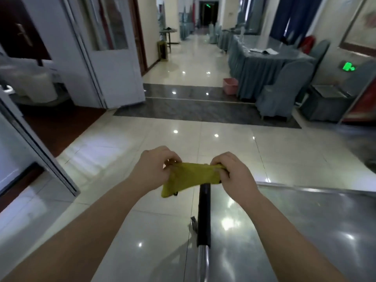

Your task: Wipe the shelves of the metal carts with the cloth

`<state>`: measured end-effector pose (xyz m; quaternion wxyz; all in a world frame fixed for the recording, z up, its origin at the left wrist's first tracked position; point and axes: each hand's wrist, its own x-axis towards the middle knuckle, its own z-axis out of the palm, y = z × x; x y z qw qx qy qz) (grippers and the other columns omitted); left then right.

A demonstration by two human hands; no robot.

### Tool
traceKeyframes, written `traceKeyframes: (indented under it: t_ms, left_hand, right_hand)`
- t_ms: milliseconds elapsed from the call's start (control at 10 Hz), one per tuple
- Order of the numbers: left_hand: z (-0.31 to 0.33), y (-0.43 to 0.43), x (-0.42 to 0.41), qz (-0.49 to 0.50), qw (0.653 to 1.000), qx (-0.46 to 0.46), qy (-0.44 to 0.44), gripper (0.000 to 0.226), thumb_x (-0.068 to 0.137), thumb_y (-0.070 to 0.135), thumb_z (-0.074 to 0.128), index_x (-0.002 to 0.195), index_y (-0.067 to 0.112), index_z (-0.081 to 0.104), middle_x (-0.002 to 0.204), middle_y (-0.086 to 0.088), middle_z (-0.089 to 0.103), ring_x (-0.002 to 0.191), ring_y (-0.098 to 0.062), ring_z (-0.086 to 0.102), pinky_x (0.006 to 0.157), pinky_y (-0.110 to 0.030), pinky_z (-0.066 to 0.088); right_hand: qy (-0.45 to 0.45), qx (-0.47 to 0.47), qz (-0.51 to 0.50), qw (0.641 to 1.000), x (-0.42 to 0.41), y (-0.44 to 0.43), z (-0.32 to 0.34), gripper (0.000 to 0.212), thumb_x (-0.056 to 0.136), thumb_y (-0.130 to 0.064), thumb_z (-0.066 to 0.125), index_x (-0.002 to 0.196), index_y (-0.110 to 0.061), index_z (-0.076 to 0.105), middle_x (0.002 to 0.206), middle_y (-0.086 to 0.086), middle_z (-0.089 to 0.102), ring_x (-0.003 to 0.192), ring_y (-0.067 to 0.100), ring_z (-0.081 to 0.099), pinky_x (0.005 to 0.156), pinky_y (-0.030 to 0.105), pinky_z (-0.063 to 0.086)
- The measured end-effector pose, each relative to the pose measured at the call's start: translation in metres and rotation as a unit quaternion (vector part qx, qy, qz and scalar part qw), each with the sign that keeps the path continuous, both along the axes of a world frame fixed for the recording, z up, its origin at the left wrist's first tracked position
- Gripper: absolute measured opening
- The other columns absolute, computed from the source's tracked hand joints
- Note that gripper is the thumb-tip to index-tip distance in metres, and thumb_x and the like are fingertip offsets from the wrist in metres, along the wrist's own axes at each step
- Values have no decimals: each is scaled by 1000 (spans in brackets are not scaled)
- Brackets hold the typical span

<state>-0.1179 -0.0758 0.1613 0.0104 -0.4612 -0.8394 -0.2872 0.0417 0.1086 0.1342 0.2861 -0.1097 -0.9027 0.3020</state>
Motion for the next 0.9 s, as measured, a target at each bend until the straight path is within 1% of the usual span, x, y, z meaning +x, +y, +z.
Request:
traceKeyframes:
  t_ms: [100,200,300,400,500,600,700,800,900]
  left_hand:
    - [8,-2,-8,-33,999,0,-37,32,85,3,62,92,33,69,92,15,59,86,-3,55,84,-27,49]
    - [24,-2,-12,-64,994,25,-86,28,83,8,69,86,36,70,92,13,64,83,-3,58,79,-22,48]
    - [34,-2,-14,-90,983,57,-150,24,78,17,77,80,41,73,83,17,69,77,-2,63,68,-14,49]
    - [19,11,-17,-92,954,102,-267,19,72,21,80,83,35,76,83,11,72,78,-9,68,69,-20,56]
    - [-29,46,-22,-37,949,63,-307,23,72,18,83,85,34,73,78,7,71,72,-9,66,61,-18,53]
    - [-104,80,-20,25,945,3,-326,26,79,12,77,100,25,68,86,-1,68,79,-17,66,62,-22,49]
    - [-166,89,-13,65,949,-45,-305,28,88,9,64,116,15,64,106,-7,66,90,-20,63,71,-23,47]
    - [-189,91,-11,68,959,-60,-268,32,89,13,59,121,18,62,121,-6,61,104,-21,58,87,-31,48]
    - [-168,106,-20,47,975,-52,-213,36,87,19,59,122,28,60,123,1,58,106,-20,57,92,-40,49]
  right_hand:
    - [2,-15,-24,1000,4,-11,-1,31,84,11,52,95,-15,67,97,-6,58,91,4,56,81,19,46]
    - [41,-27,-45,998,11,-16,11,30,84,9,58,92,-17,68,92,-12,60,93,-7,54,81,5,37]
    - [59,-60,-68,994,21,-15,28,29,86,-2,62,93,-29,66,93,-25,62,93,-11,54,79,2,35]
    - [34,-69,-94,993,20,0,29,25,87,-9,61,91,-33,66,94,-24,61,94,-11,53,79,0,34]
    - [-96,-99,-144,980,-2,28,-2,24,88,-9,60,86,-33,64,95,-17,62,96,-1,56,74,8,36]
    - [-216,-134,-192,948,-27,45,-71,22,92,-9,55,105,-22,67,114,2,62,109,21,57,84,27,42]
    - [-336,-107,-191,916,-29,37,-130,42,94,-20,58,135,-23,53,141,6,48,129,27,43,104,37,35]
    - [-296,-152,-191,923,-17,30,-155,46,92,-21,62,136,-25,52,143,1,48,131,23,39,106,34,32]
    - [-224,-137,-197,945,-10,40,-139,38,89,-18,65,126,-26,61,133,-2,57,126,20,44,101,28,34]
